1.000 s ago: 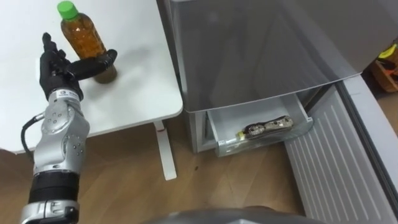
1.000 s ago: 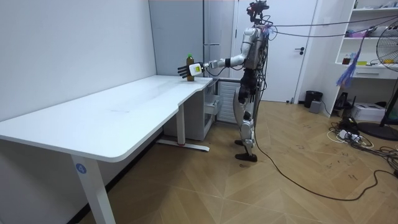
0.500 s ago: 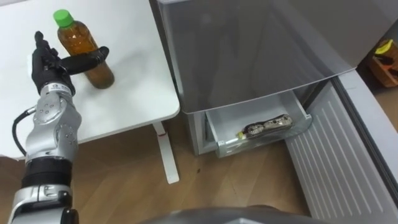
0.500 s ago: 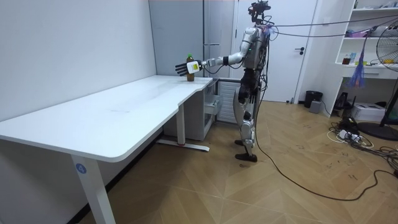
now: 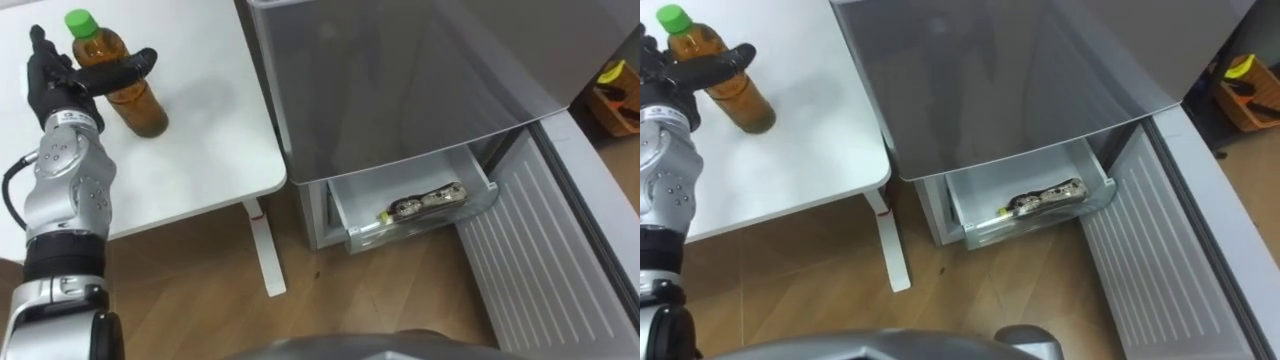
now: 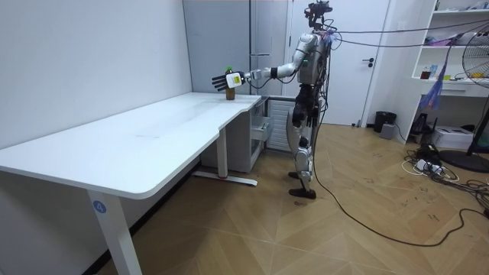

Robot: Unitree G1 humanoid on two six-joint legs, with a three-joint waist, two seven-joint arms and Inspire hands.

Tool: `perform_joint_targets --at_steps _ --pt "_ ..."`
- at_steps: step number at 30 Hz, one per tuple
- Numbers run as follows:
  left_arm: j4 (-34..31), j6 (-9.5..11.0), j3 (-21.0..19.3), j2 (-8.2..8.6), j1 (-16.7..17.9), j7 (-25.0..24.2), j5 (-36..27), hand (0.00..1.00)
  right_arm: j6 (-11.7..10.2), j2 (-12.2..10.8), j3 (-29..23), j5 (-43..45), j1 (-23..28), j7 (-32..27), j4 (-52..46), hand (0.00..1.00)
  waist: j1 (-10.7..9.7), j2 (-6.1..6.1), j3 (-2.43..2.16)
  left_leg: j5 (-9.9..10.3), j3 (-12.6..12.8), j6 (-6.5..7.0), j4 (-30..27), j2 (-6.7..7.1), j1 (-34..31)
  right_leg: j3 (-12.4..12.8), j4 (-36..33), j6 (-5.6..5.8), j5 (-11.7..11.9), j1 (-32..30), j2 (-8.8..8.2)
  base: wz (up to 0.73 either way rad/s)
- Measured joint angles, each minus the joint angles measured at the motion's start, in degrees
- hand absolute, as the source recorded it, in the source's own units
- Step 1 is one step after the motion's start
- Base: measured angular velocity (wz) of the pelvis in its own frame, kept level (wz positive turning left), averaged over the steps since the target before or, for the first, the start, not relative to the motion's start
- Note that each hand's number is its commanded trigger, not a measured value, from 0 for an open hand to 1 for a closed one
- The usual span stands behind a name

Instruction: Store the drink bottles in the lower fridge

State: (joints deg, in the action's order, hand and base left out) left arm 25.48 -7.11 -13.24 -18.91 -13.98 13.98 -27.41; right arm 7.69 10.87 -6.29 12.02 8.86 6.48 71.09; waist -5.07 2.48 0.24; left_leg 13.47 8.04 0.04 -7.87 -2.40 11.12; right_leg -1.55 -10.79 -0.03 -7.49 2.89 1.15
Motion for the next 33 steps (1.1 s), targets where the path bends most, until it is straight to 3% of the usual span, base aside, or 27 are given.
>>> perform_joint_targets --at_steps 10,11,12,13,25,33 --pt "1.7 -0.7 0.1 0.0 -0.1 -1.2 0.0 0.0 1.1 0.0 0.0 0.1 -0.6 0.4 0.1 0.0 -0.9 0.02 0.04 0.0 -0.3 0.0 0.0 0.02 -1.0 -0.2 0.1 0.0 0.0 -0.9 -0.02 0.0" --pt "1.7 -0.8 0.1 0.0 -0.1 -1.2 0.0 0.04 1.2 0.0 0.0 0.1 -0.5 0.4 0.2 0.0 -1.1 0.02 0.04 0.0 -0.3 0.0 0.0 0.02 -1.0 -0.1 0.1 0.0 0.0 -0.9 -0.02 0.0" --pt "1.6 -1.1 0.2 0.0 -0.1 -1.2 -0.2 0.56 1.2 -0.1 0.0 0.1 -0.3 0.4 0.2 0.0 -1.2 0.02 0.03 0.0 -0.3 0.0 0.0 0.02 -1.0 -0.2 0.1 0.0 0.0 -0.9 -0.02 0.0" --pt "1.5 -1.3 0.2 0.0 -0.1 -1.2 -0.4 1.0 1.2 -0.1 0.0 0.2 -0.2 0.4 0.2 0.0 -1.3 0.02 0.03 0.0 -0.2 0.0 0.0 0.02 -1.0 -0.2 0.1 0.0 0.0 -0.9 -0.03 0.0" --pt "0.5 -1.8 3.0 -0.03 -0.2 -8.3 -2.2 1.0 1.8 -0.2 0.1 2.1 0.0 0.7 -0.1 0.0 -1.6 0.15 -0.02 0.0 -0.1 0.0 -0.1 0.0 -1.0 -0.2 0.1 0.0 0.0 -0.7 -0.06 0.01" --pt "0.5 -4.2 3.0 -0.02 -0.2 -10.0 -2.2 1.0 2.1 -0.4 0.0 4.1 0.0 1.2 0.2 0.0 -2.3 0.07 0.01 0.0 -0.2 0.0 -0.7 -0.04 -1.7 -0.2 0.1 -0.04 0.0 -1.3 -0.06 -0.01"
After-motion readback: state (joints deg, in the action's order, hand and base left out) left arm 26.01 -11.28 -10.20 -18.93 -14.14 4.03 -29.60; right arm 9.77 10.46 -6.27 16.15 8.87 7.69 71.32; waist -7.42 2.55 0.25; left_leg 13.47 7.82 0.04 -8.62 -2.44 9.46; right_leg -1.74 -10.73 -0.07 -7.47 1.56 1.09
